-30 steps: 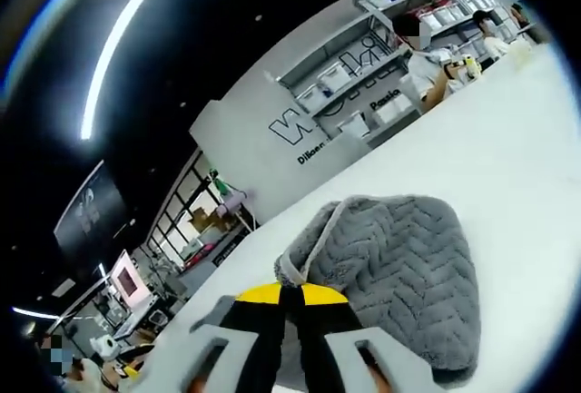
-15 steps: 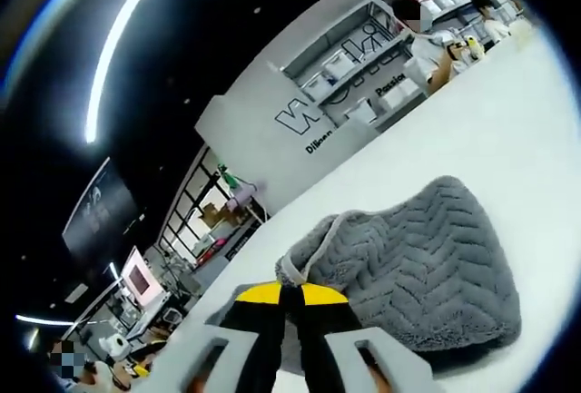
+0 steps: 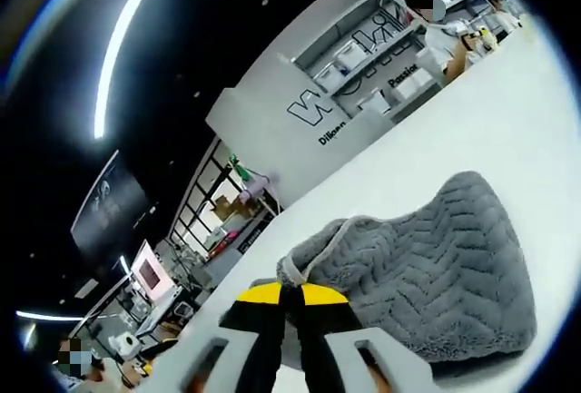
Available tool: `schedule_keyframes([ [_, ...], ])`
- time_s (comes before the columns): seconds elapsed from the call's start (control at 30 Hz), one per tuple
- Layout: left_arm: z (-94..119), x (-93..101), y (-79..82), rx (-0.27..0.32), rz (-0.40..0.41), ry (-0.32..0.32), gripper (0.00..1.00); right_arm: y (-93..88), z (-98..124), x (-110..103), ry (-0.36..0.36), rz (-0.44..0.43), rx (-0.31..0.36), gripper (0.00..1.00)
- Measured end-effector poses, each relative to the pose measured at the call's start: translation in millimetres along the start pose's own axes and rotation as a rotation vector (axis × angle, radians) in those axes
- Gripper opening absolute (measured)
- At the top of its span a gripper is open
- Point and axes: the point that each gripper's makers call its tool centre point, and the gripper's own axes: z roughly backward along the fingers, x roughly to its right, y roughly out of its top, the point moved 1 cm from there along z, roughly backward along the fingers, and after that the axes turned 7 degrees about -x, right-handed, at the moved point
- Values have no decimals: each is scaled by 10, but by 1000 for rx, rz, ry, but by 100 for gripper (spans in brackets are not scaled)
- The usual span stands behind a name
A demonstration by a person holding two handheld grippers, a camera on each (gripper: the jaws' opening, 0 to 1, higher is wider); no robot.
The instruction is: Fold the towel on the table until its edges align and the towel forms a compact rectangular stack.
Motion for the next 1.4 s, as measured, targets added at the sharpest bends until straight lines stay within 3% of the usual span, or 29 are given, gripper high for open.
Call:
schedule_keyframes([
  [1.4,80,-130,-113,17,30,-11,97,-289,-674,-534,124,-38,-85,4],
])
